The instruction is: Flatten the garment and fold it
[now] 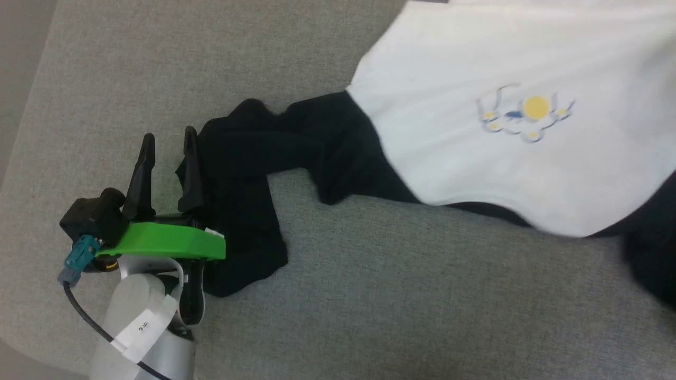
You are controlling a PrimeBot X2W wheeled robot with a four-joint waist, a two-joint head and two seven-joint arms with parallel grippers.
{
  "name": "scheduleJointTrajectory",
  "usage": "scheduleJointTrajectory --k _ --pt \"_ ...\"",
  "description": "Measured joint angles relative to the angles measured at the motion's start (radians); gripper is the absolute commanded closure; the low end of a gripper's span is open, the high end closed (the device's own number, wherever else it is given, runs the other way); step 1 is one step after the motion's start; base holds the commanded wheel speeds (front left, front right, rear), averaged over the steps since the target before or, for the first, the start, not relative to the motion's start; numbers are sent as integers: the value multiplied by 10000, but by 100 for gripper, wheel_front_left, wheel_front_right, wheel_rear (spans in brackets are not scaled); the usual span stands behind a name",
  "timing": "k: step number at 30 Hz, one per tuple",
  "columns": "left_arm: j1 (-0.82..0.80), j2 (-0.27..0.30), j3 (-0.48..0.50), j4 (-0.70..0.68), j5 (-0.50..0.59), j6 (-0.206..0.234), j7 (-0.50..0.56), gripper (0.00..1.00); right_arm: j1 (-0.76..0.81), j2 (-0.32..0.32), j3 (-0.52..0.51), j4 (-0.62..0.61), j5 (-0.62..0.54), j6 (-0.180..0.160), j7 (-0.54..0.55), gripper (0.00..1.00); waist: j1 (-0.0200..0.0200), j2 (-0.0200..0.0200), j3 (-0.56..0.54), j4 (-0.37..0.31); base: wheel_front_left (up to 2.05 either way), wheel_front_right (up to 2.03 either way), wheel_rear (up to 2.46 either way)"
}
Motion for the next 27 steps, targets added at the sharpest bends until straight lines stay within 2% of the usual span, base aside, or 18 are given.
scheduleJointTrajectory --k 5,6,7,12,18,22,27 --pt "-133 -38 -31 105 -2 -81 0 0 -505 84 -435 -134 -828 0 -1323 100 0 0 198 166 0 0 0" --pt "-156 -59 -46 148 -2 -81 0 0 -536 136 -554 -4 -918 0 -1346 70 0 0 224 195 0 0 0" --pt "-172 -69 -50 203 -2 -81 0 0 -539 274 -686 163 -924 0 -1344 0 0 0 236 213 0 0 0" --pt "-173 -105 -21 407 31 -88 0 0 -530 556 -800 648 -894 0 -1553 0 0 0 38 192 0 0 0" --pt "-114 -73 -42 673 56 -165 2 0 -443 706 -748 522 -213 -2 -2690 0 0 0 -627 28 0 0 0" --pt "80 0 -71 790 100 -161 29 0 168 819 -575 276 696 -2 -3473 0 0 0 -1255 -146 0 0 0" --pt "581 42 -86 813 123 -59 251 0 1800 1145 -232 -594 2192 -2 -4176 0 -1 0 -2140 -408 0 0 0"
